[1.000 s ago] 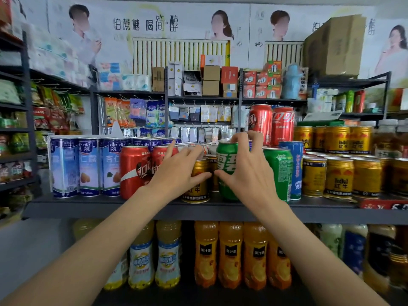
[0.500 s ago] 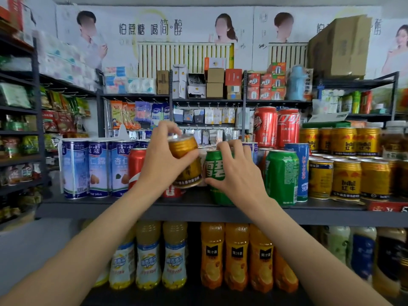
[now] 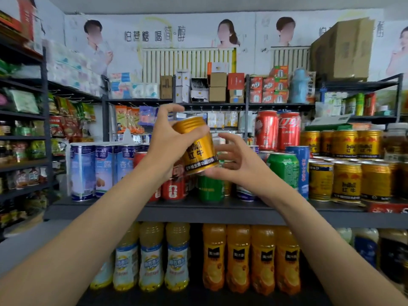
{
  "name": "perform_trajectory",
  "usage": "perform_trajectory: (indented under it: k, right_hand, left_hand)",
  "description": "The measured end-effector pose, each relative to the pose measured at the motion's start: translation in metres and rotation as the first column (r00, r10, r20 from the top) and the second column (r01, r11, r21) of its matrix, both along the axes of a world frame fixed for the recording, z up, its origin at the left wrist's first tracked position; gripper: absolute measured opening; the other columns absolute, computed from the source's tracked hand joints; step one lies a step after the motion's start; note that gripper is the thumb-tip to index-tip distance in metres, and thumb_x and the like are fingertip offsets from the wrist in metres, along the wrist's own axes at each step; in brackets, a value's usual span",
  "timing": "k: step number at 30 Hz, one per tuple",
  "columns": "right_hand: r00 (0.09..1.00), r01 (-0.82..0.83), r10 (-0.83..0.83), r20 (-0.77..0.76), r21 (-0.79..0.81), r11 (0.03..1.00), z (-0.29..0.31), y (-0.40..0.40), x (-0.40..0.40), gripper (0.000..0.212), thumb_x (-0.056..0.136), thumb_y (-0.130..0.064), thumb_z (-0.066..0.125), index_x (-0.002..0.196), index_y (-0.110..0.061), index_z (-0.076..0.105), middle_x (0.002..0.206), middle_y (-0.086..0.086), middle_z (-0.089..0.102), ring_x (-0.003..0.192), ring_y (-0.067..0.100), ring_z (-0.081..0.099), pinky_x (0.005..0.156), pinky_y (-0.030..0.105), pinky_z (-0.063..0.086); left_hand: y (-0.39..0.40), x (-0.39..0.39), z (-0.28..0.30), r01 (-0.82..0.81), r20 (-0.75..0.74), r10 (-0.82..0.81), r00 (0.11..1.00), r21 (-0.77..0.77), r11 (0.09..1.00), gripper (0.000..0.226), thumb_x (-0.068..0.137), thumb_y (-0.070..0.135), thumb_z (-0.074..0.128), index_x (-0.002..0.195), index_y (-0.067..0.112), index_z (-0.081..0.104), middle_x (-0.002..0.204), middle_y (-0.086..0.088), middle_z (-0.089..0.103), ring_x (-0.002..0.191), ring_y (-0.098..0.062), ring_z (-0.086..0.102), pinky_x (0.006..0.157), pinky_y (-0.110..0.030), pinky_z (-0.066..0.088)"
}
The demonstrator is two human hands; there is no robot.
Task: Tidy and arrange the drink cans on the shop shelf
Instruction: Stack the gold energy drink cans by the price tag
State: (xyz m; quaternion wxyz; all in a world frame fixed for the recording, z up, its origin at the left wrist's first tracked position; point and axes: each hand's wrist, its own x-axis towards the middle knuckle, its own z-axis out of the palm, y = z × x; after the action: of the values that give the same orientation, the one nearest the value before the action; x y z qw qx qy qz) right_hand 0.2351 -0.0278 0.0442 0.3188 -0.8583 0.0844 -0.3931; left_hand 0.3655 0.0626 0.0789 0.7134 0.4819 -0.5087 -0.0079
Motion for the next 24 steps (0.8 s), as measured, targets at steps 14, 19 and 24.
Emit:
perform_trajectory:
  k: [14, 19, 24]
  right_hand:
    - [0.82, 0.561, -0.513, 0.252, -0.184, 0.807, 0.054, -0.095, -0.186, 0.093, 0.064, -0.025, 0.083, 0.139, -0.028, 0.027, 0.107, -0.009, 0.054, 0.087, -0.003, 0.055, 0.075, 0.006, 0.045]
    - [0.8, 0.592, -0.576, 0.168, -0.063, 0.803, 0.08, -0.181, -0.25, 0.094, 0.061, -0.02, 0.085, 0.135, -0.027, 0.028, 0.115, 0.006, 0.056, 0.104, 0.024, 0.058, 0.091, 0.041, 0.05]
    - [0.805, 0.591, -0.591, 0.062, 0.008, 0.806, 0.087, -0.258, -0.292, 0.093, 0.06, -0.015, 0.085, 0.133, -0.022, 0.028, 0.116, 0.012, 0.056, 0.105, 0.028, 0.058, 0.09, 0.05, 0.05]
  left_hand:
    - [-0.138, -0.199, 0.048, 0.151, 0.465, -0.154, 0.872, 0.043, 0.988, 0.056, 0.078, 0.026, 0.071, 0.124, 0.025, 0.039, 0.127, 0.004, 0.05, 0.113, -0.012, 0.048, 0.087, -0.022, 0.043]
    - [-0.203, -0.225, 0.049, 0.014, 0.503, -0.109, 0.857, 0.188, 0.982, 0.046, 0.091, 0.022, 0.055, 0.133, 0.016, 0.039, 0.14, -0.001, 0.042, 0.127, -0.016, 0.041, 0.093, -0.023, 0.033]
    - [-0.262, -0.25, 0.039, -0.077, 0.476, -0.128, 0.87, 0.387, 0.919, 0.041, 0.091, 0.016, 0.054, 0.131, 0.011, 0.044, 0.136, -0.004, 0.046, 0.124, -0.019, 0.044, 0.096, -0.025, 0.035]
